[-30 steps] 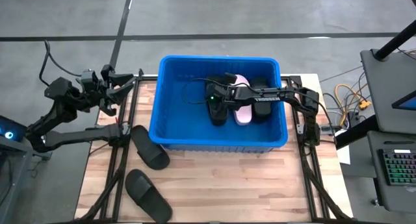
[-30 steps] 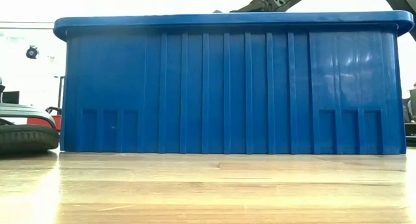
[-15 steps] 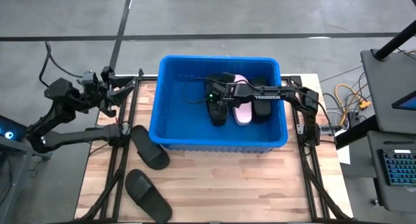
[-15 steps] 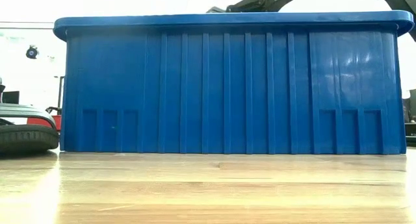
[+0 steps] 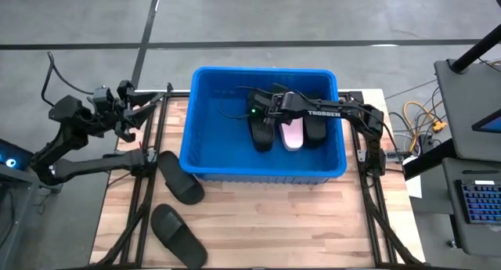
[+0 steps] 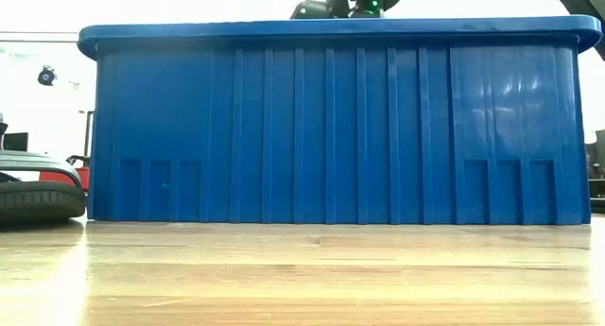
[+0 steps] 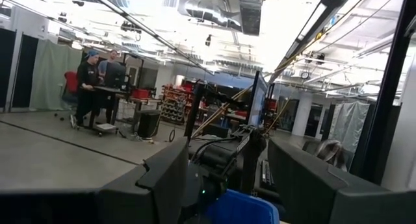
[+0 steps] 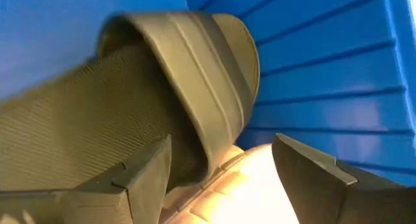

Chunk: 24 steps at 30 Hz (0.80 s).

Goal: Pick and place slides into bin
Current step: Put the black slide into the blue container

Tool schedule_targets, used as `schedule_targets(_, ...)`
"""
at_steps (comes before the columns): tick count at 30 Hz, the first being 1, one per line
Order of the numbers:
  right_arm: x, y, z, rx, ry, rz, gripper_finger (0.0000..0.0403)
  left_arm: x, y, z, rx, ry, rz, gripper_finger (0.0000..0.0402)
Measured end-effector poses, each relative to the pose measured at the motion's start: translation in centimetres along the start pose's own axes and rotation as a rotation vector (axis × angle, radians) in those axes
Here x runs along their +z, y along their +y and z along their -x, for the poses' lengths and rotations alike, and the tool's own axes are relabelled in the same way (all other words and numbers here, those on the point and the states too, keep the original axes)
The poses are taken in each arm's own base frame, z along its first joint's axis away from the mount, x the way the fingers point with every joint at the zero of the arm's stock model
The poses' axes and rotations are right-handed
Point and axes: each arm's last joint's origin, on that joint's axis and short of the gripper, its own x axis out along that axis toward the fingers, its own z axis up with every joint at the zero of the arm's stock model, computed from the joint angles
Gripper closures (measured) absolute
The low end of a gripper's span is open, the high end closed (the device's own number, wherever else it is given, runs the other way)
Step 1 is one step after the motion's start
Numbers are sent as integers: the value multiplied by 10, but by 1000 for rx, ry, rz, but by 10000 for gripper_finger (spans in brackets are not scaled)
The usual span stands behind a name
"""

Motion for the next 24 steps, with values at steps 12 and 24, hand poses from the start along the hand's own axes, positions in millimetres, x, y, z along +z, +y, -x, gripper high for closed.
schedule_targets(12,11,-7,16,139,-40,-16,140,-1,0,9,2,9,1,205)
schedule_targets(24,5,-7,17,162,26,-107,140,1,-1,15,-2,-8,0,205)
